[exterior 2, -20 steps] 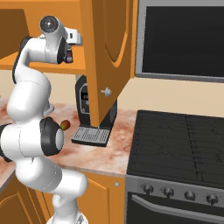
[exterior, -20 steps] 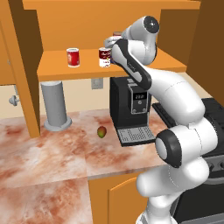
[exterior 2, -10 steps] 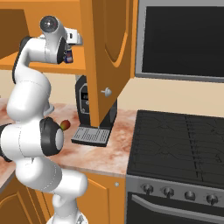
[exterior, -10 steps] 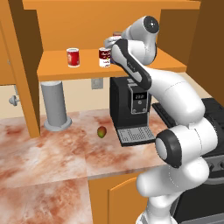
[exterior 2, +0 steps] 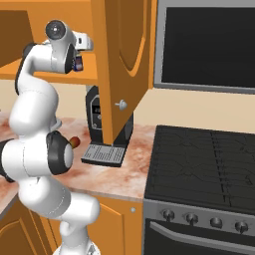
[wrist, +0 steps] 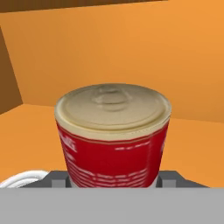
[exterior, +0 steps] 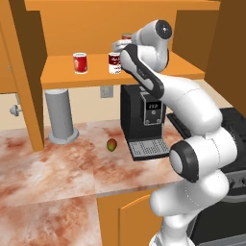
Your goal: Stack two cans on top of the other two cans in the cabinet.
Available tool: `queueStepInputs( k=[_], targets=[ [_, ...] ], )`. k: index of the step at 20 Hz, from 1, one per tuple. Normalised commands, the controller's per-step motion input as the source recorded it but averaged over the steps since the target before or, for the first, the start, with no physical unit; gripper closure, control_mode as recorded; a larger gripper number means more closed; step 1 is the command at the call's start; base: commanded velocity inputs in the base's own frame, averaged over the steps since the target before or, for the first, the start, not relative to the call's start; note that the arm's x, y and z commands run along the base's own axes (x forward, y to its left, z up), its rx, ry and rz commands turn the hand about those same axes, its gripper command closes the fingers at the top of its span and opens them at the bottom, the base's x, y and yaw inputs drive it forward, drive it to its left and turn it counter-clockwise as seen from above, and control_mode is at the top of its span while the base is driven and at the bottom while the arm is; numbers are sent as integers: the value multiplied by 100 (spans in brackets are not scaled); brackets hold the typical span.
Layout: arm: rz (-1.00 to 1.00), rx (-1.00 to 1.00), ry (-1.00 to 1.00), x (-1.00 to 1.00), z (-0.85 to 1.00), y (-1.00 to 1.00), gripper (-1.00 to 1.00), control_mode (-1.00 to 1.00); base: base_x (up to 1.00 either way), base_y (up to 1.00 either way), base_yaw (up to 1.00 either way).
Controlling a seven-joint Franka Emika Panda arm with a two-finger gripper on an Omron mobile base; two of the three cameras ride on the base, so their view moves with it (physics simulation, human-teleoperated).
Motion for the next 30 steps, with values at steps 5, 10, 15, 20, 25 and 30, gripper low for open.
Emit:
queueStepInputs(
  k=[5, 10, 15, 20, 25, 30],
  targets=[
    [0, 0, 0, 11, -7, 2, 100, -100, 0, 0, 0],
    [0, 0, 2, 1, -16, 0, 100, -100, 0, 0, 0],
    [0, 0, 2, 0, -21, 0, 100, -100, 0, 0, 0],
    [0, 0, 0, 0, -20, 0, 100, -100, 0, 0, 0],
    [0, 0, 0, 0, -17, 0, -100, -100, 0, 0, 0],
    [0, 0, 0, 0, -3, 0, -100, -100, 0, 0, 0]
  ],
)
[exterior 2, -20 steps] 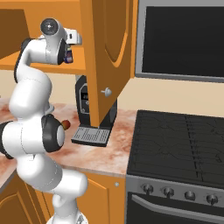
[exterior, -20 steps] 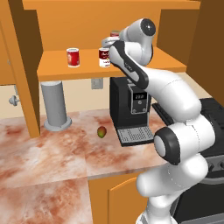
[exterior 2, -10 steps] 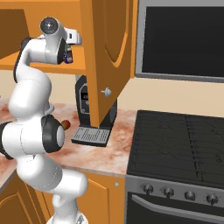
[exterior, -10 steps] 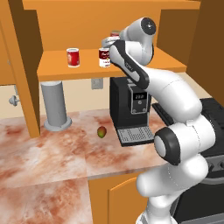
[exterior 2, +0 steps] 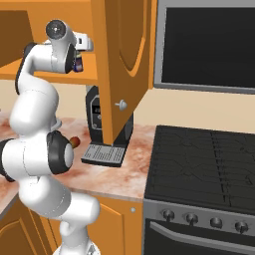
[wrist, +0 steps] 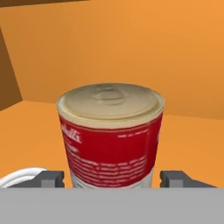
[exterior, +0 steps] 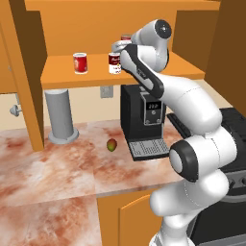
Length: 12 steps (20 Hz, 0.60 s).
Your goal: Stack two cans on top of the other two cans in the cabinet.
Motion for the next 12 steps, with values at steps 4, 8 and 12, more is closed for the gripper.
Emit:
queueStepInputs(
  k=[4, 8, 12],
  targets=[
    [0, 0, 0, -6, 1, 0, -100, -100, 0, 0, 0],
    [0, 0, 0, -17, 0, 0, -100, -100, 0, 0, 0],
    [-1, 0, 0, -33, 0, 1, -100, -100, 0, 0, 0]
  ],
)
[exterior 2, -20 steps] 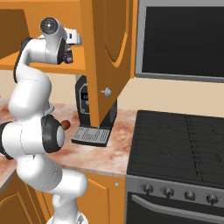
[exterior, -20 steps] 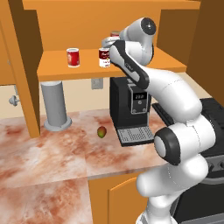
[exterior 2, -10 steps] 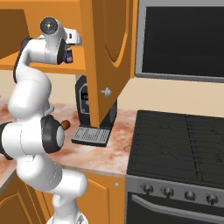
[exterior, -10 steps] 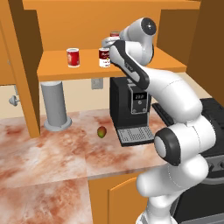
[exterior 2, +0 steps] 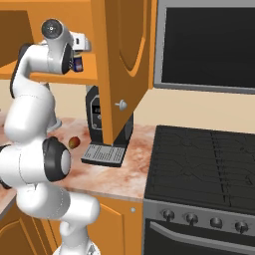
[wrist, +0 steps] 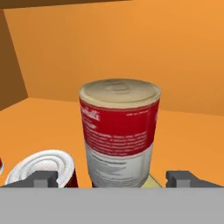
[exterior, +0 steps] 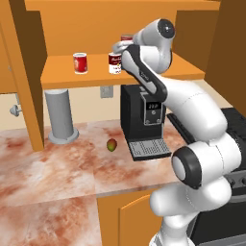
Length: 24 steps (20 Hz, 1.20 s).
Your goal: Stack two cans on top of the other two cans in the cabinet.
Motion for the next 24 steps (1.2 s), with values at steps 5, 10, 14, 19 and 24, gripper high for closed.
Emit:
queueStepInputs(
  k=[5, 10, 14, 19, 24],
  targets=[
    [-2, 0, 0, -35, 0, 8, -100, -100, 0, 0, 0],
    [-4, 0, 0, -40, 0, 1, -100, -100, 0, 0, 0],
    [-9, 0, 0, -45, 0, 12, -100, -100, 0, 0, 0],
    [-13, 0, 0, -30, 0, 22, -100, -100, 0, 0, 0],
    [-11, 0, 0, -17, 0, 31, -100, -100, 0, 0, 0]
  ],
)
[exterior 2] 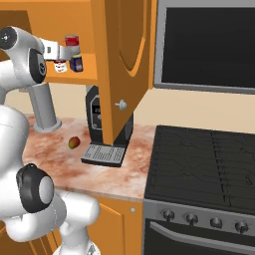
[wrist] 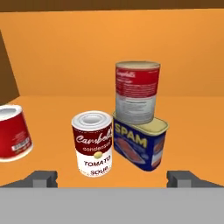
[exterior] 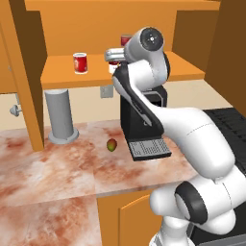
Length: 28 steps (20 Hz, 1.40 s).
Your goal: Stack two cans on top of the other two cans in the cabinet.
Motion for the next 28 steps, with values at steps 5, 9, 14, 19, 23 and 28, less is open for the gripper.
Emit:
queueStepInputs(
  k=[5, 9, 14, 19, 23, 28],
  targets=[
    [0, 0, 1, -6, -10, 26, -100, -100, 0, 0, 0],
    [1, 2, 1, 5, -8, 5, -100, -100, 0, 0, 0],
    [0, 0, 1, 9, -13, 0, -100, -100, 0, 0, 0],
    [1, 0, 2, 12, -18, 2, -100, -100, 0, 0, 0],
    [0, 1, 1, 19, -18, 3, -100, -100, 0, 0, 0],
    [0, 0, 0, 23, -9, 5, -100, -100, 0, 0, 0]
  ],
)
